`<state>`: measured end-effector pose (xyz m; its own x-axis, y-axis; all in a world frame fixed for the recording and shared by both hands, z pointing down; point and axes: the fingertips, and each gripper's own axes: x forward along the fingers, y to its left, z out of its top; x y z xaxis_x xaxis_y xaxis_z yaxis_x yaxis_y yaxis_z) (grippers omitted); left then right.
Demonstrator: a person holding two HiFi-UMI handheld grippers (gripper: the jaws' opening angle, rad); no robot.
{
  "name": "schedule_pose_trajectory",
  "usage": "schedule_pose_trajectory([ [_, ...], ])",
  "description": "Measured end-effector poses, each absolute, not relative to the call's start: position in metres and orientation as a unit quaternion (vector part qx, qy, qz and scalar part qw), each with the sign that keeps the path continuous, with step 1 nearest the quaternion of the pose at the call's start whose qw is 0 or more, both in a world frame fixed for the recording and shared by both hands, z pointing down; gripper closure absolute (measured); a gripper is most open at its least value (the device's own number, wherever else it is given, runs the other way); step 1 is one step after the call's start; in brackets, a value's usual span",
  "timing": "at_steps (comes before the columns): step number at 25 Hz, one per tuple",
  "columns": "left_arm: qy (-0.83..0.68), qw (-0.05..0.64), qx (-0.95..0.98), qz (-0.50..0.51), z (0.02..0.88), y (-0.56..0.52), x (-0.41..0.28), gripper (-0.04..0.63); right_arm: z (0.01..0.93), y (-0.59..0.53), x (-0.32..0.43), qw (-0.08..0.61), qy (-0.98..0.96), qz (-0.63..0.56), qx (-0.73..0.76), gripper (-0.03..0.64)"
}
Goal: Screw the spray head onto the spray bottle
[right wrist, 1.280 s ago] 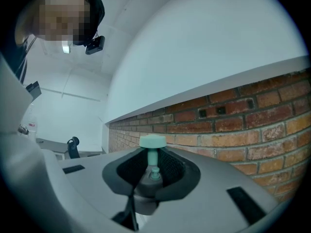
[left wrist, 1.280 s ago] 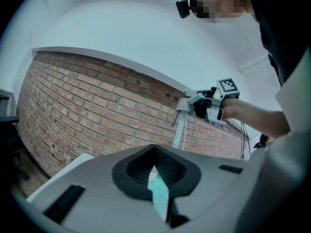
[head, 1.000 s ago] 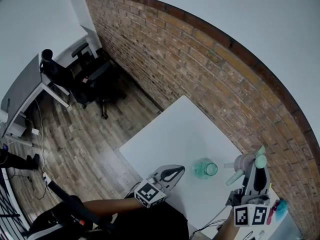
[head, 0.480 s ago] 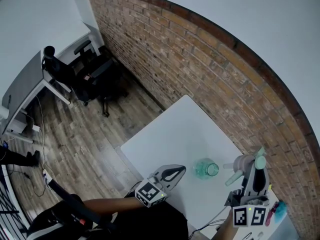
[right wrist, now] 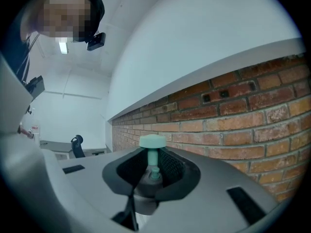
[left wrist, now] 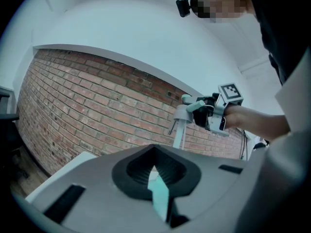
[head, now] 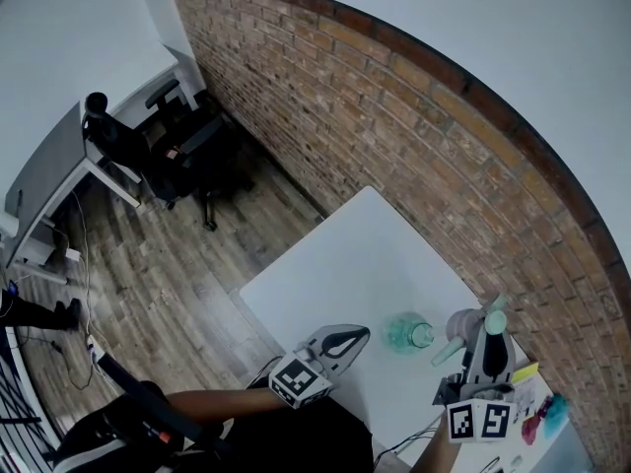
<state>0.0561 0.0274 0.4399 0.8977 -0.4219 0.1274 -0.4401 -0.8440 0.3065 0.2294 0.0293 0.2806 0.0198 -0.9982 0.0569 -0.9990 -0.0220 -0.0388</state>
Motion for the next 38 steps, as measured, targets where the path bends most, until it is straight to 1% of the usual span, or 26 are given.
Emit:
schedule_pose_trajectory([
  [10,-0.2,0.156,0.967,0.026,0.443,0.032,0.066,0.596,0.321,0.032,0.234,0.024,-0.694,0.036,0.719,0.549],
  [21,-0.196,0.156,0.968,0.031,0.444,0.036,0.07,0.595,0.366,0.036,0.237,0.023,-0.692,0.055,0.719,0.549],
  [27,-0.199,0.155,0.967,0.031,0.444,0.037,0.07,0.597,0.39,0.037,0.243,0.008,-0.686,0.075,0.724,0.549],
  [35,-0.203,0.16,0.965,0.041,0.451,0.036,0.07,0.595,0.406,0.039,0.24,0.029,-0.692,0.06,0.719,0.549],
  [38,-0.208,0.176,0.962,0.033,0.443,0.035,0.072,0.596,0.414,0.038,0.236,0.037,-0.697,0.053,0.715,0.549],
])
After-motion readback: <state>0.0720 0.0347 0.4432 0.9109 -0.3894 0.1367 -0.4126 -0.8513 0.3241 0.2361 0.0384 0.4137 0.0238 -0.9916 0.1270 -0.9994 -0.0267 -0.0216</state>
